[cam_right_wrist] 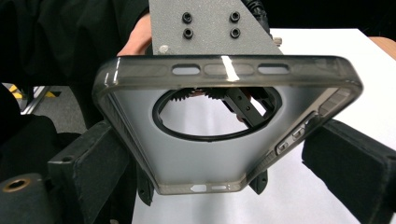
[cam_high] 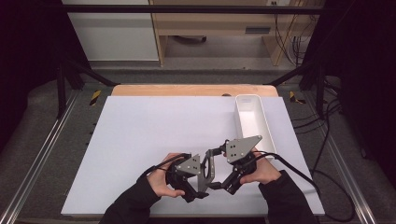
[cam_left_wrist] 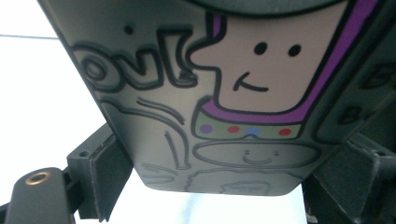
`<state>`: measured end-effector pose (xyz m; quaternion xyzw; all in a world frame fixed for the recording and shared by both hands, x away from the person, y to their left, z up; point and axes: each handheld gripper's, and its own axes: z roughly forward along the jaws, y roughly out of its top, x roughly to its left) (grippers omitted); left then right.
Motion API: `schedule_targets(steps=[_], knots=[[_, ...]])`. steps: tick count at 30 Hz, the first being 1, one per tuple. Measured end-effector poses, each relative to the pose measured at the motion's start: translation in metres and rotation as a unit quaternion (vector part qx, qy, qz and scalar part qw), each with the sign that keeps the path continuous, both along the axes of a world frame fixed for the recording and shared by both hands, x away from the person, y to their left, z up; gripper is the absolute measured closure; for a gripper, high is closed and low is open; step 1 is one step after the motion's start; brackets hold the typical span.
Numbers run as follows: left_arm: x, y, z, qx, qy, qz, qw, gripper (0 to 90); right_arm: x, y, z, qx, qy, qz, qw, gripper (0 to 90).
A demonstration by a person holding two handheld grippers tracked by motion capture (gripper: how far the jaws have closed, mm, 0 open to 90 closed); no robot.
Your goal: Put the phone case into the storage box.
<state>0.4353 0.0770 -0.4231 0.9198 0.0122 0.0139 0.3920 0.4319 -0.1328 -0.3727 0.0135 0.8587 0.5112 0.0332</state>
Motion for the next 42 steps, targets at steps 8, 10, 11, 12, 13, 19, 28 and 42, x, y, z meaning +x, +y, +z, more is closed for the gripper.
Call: schedule_targets(steps=[8,10,11,12,13,19,28,42], knots=[[-0.0016,-0.0025,-0.0003,0.002,-0.003,-0.007,1.0000,11.5,-0.0003,0.0006,-0.0012,0.000,0.003,0.010,0.9999,10.7],[-0.0017,-0.0029,-0.0006,0.003,-0.004,-0.007,1.0000,11.5,-0.0004,0.0005,-0.0014,-0.002,0.004,0.012,0.9999,10.9],[-0.0018,-0.0030,-0.0007,0.003,-0.005,-0.007,1.0000,11.4,-0.0004,0.0005,-0.0015,-0.003,0.004,0.013,0.9999,10.9],[-0.0018,-0.0031,-0.0009,0.004,-0.004,-0.007,1.0000,11.4,-0.0004,0.0005,-0.0016,-0.003,0.004,0.013,0.9999,11.0],[-0.0018,-0.0031,-0.0010,0.004,-0.005,-0.007,1.0000,11.4,-0.0004,0.0007,-0.0017,-0.003,0.004,0.013,0.9999,11.0],[-0.0015,-0.0028,-0.0018,0.007,-0.003,-0.004,1.0000,11.4,0.0006,0.0010,-0.0025,-0.006,0.004,0.013,0.9999,11.3],[-0.0012,-0.0030,-0.0034,0.012,-0.001,-0.004,0.9999,11.2,0.0012,0.0021,-0.0038,-0.010,0.009,0.014,0.9998,11.8],[-0.0015,-0.0033,-0.0046,0.010,0.007,-0.005,0.9999,10.2,0.0004,0.0028,-0.0043,-0.011,0.010,0.015,0.9998,12.2]])
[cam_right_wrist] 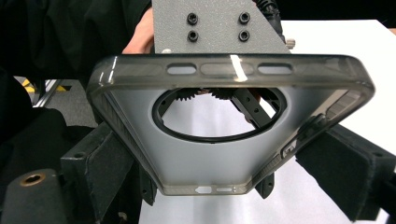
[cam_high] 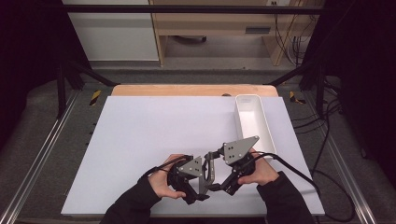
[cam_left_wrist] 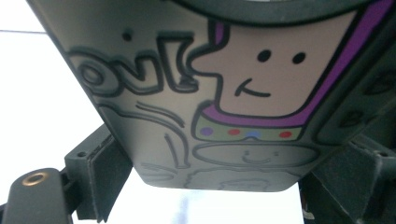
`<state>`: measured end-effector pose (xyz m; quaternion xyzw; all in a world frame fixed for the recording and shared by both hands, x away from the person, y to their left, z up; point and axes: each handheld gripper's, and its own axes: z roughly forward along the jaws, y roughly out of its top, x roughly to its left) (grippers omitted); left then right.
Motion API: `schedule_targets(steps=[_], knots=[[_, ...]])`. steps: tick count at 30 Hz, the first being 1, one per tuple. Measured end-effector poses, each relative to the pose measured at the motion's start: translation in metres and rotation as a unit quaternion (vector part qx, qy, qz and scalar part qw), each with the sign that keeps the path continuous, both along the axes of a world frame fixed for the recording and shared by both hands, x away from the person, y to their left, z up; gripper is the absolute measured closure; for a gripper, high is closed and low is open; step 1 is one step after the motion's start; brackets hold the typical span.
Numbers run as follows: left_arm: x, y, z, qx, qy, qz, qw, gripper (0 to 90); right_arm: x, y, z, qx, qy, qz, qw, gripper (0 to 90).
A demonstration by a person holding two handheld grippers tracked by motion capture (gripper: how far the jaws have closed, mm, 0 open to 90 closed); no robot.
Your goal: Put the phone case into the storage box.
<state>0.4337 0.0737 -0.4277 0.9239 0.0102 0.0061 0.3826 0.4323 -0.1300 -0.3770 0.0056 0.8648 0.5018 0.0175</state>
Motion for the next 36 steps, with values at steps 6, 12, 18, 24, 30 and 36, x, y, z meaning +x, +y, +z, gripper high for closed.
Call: schedule_targets(steps=[6,12,18,24,30,36], knots=[[0.000,0.001,0.001,-0.002,0.007,0.002,1.0000,7.4,0.000,-0.001,0.001,0.001,0.001,-0.001,1.0000,12.2],[0.002,0.008,0.002,-0.007,0.006,0.012,0.9999,5.1,0.000,-0.003,0.004,0.005,0.003,-0.006,1.0000,12.2],[0.004,0.023,0.004,-0.018,0.004,0.033,0.9993,3.8,0.001,-0.008,0.009,0.011,-0.001,-0.016,0.9998,12.1],[0.005,0.043,0.007,-0.041,-0.002,0.063,0.9972,3.8,0.003,-0.014,0.015,0.017,-0.004,-0.037,0.9992,12.0],[0.006,0.062,0.008,-0.069,-0.008,0.102,0.9924,3.6,0.004,-0.020,0.019,0.020,-0.006,-0.054,0.9983,12.0],[0.007,0.084,0.007,-0.104,-0.009,0.154,0.9825,3.6,0.004,-0.027,0.022,0.025,-0.008,-0.075,0.9969,11.9]])
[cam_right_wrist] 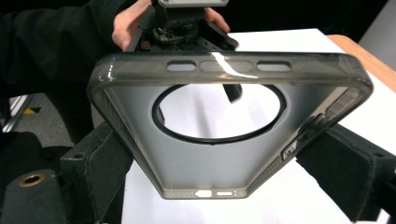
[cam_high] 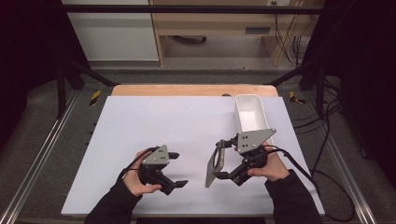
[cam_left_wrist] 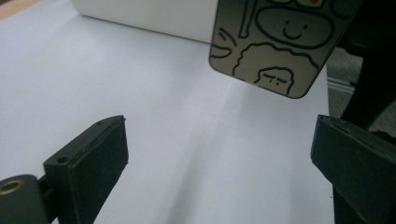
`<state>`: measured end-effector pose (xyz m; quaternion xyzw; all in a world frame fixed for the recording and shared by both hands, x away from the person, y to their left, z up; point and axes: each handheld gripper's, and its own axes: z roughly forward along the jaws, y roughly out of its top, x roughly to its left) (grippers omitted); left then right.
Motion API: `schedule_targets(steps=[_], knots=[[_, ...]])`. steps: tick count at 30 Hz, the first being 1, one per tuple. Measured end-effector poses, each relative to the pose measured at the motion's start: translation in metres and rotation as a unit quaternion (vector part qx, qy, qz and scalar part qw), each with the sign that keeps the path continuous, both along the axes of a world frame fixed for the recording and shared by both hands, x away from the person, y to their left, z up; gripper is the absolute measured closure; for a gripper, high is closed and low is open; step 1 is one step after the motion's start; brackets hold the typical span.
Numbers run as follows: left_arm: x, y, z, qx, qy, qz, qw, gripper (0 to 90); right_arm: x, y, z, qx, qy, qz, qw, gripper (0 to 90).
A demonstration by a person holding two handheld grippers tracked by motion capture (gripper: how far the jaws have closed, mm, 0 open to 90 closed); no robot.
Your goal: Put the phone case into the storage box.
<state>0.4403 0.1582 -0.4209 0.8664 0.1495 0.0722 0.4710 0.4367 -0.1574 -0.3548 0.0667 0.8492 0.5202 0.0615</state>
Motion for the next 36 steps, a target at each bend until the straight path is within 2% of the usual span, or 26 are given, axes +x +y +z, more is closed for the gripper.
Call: schedule_targets(steps=[5,6,9,18,24,30,32,36], knots=[[0.001,0.016,-0.001,-0.027,-0.002,0.032,0.9991,3.6,0.002,-0.007,0.000,0.006,0.006,-0.028,0.9996,11.9],[0.001,0.021,-0.001,-0.039,-0.002,0.043,0.9983,3.5,0.002,-0.008,0.000,0.007,0.006,-0.033,0.9994,11.9],[0.002,0.029,-0.001,-0.053,-0.005,0.064,0.9965,3.5,0.003,-0.010,0.001,0.013,0.006,-0.046,0.9989,11.9],[0.000,0.052,-0.006,-0.080,-0.005,0.118,0.9897,4.5,0.004,-0.020,0.010,0.031,0.010,-0.087,0.9957,11.8],[-0.001,0.067,-0.010,-0.090,-0.014,0.151,0.9844,4.4,0.005,-0.024,0.014,0.034,0.008,-0.105,0.9939,11.8],[-0.004,0.081,-0.014,-0.101,-0.021,0.180,0.9783,4.3,0.006,-0.028,0.018,0.036,0.008,-0.133,0.9905,11.8],[-0.005,0.087,-0.016,-0.107,-0.023,0.193,0.9751,4.3,0.006,-0.030,0.019,0.038,0.006,-0.141,0.9893,11.8],[-0.005,0.097,-0.020,-0.110,-0.022,0.210,0.9713,4.3,0.005,-0.033,0.024,0.043,0.001,-0.154,0.9871,11.8]])
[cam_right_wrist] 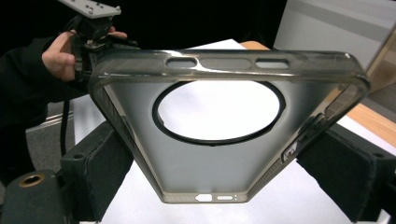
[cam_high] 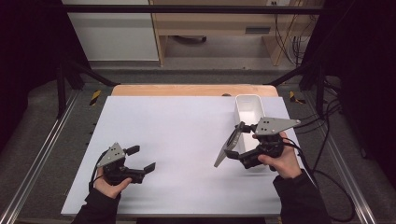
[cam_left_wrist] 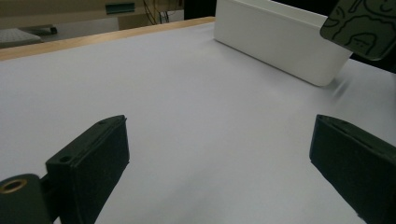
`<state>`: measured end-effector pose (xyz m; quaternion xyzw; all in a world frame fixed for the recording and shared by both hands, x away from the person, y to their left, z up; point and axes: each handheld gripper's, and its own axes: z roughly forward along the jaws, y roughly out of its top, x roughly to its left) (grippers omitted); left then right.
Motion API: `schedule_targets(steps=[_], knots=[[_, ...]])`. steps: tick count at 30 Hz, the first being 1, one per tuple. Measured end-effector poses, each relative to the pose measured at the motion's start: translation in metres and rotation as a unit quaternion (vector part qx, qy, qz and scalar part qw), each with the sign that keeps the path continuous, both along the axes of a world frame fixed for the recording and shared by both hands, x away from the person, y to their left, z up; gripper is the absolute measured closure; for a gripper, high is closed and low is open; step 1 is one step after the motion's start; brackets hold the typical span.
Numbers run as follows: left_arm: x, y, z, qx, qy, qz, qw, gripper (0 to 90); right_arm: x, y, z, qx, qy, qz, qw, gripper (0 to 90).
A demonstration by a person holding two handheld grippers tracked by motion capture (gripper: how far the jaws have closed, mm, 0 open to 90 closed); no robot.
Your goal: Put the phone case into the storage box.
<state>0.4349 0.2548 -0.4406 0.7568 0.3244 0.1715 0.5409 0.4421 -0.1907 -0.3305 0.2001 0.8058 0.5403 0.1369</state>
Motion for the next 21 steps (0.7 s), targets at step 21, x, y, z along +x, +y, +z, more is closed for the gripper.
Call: schedule_targets(steps=[21], knots=[[-0.001,0.028,-0.008,-0.001,-0.010,0.061,0.9981,2.5,0.009,-0.015,0.030,0.016,-0.002,-0.101,0.9948,11.8]])
